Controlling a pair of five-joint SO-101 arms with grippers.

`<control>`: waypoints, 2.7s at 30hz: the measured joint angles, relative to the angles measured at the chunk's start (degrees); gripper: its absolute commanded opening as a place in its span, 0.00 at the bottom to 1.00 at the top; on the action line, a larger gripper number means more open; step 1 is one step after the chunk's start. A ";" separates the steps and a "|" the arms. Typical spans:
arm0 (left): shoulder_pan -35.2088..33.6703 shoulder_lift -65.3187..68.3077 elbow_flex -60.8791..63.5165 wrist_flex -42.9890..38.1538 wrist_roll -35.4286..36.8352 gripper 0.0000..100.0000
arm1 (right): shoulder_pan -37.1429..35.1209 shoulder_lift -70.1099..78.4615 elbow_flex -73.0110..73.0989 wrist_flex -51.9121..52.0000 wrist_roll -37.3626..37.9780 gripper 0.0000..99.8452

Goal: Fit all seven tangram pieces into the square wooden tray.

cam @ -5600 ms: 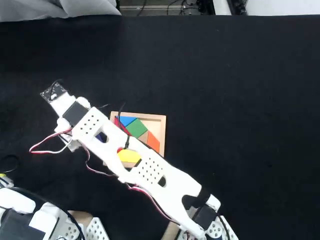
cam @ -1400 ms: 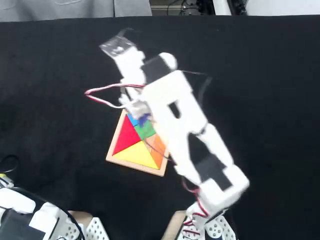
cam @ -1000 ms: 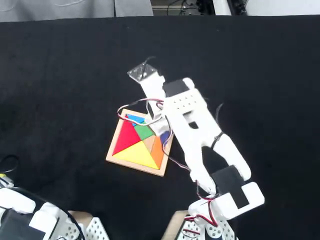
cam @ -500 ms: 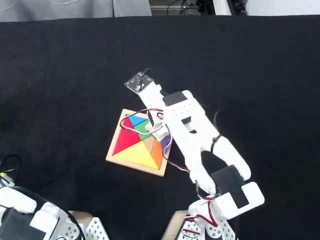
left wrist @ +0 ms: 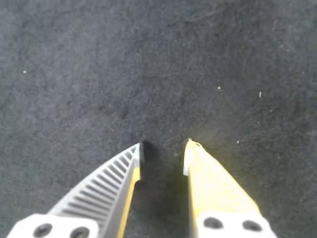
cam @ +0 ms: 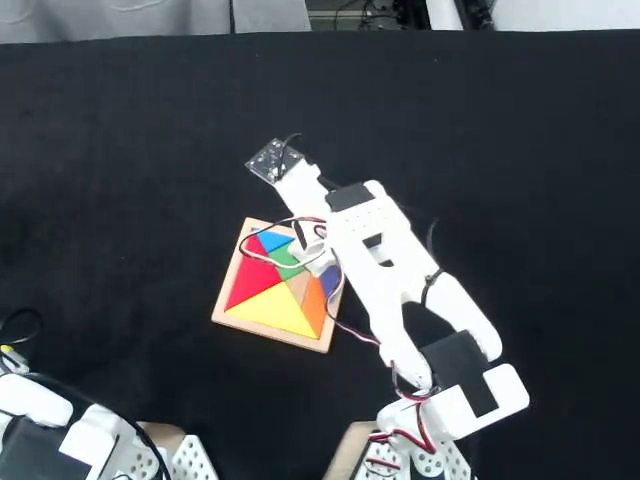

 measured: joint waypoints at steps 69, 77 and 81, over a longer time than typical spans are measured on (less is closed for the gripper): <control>10.11 0.26 -1.23 1.32 -0.09 0.15 | 10.20 -2.46 6.95 0.53 -1.49 0.04; 38.59 1.23 -13.54 10.11 7.65 0.15 | 10.46 6.68 2.81 0.53 -4.13 0.04; 52.66 1.23 -16.44 10.90 10.37 0.15 | 10.55 8.53 0.53 0.62 -4.84 0.04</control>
